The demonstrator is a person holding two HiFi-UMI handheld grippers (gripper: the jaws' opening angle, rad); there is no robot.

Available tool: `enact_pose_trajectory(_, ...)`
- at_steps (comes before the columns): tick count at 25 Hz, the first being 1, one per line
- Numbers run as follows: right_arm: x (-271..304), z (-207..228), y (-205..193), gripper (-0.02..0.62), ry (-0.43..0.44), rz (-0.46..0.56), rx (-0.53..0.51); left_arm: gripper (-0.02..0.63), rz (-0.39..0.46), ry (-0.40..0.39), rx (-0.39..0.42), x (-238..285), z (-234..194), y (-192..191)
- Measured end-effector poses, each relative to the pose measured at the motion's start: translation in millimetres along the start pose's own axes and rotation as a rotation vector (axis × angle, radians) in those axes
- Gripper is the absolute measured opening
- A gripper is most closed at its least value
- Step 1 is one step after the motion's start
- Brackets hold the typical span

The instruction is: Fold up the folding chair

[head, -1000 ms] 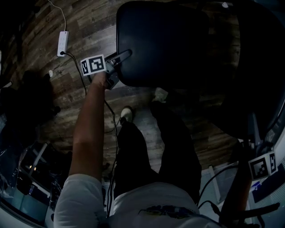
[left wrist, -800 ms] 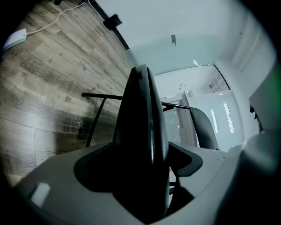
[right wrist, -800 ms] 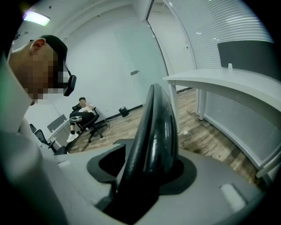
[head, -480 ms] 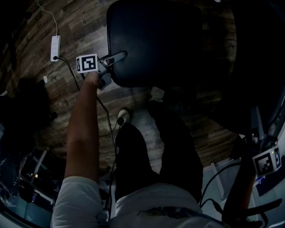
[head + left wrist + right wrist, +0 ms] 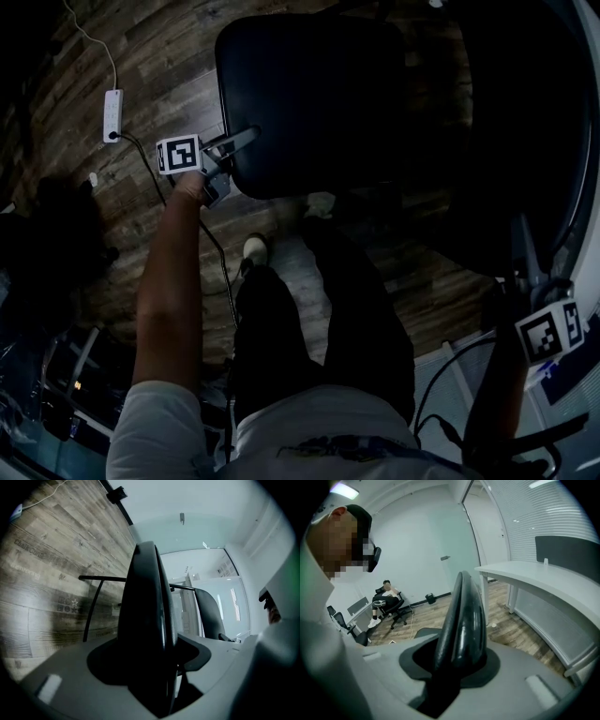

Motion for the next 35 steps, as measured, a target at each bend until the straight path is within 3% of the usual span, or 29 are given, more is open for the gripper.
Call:
enact_pose_trajectory(10,-16,-18,26,0.081,-0.011,0.013,-0.033,0.233,-0.026,-0.011,-0.012,10,63,-7)
enact_pose_trajectory(26,-52,-19,58,0.074,-0.058,0.012,-0.086,0.199,-0.050,0.191,0.055,56,181,-22)
enact_pose_trajectory(35,-73,-31,79,0.072,-0.096,0.017,-0.124,0.169,-0.083,0.215,0.070,99,264,-34)
Point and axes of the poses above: the fingertips, and each gripper's own axes: x forward along the fingers, z to its right, y out of its top, the point moved 6 cm from there along -x, backward along the fingers, and after that the axes turned 3 degrees about -x, right-handed, at the moved point
